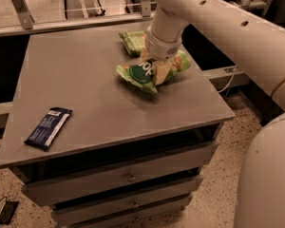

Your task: Pick green rice chip bag

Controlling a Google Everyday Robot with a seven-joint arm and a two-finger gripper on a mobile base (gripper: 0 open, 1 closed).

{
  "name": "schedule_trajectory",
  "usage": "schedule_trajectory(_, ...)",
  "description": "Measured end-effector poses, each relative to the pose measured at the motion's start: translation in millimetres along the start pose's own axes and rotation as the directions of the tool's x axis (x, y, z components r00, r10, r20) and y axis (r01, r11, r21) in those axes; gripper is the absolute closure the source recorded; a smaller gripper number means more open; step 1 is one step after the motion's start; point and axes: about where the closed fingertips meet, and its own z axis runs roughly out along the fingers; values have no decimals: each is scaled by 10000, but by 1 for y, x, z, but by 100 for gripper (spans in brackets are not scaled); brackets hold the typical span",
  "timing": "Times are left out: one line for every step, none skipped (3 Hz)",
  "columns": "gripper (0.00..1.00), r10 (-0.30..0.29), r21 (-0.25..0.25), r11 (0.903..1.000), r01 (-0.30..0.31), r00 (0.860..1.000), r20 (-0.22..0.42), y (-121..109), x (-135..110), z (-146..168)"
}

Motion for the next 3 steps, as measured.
schedule_trajectory(100,83,570,9983,-128,9969,785,5,-13,-41)
schedule_trajectory(100,287,1810,9811,-690,9759,2163,18,-38,-135)
schedule_trajectory(100,200,1933,9785,-715,9664,2564,15,-47,-141)
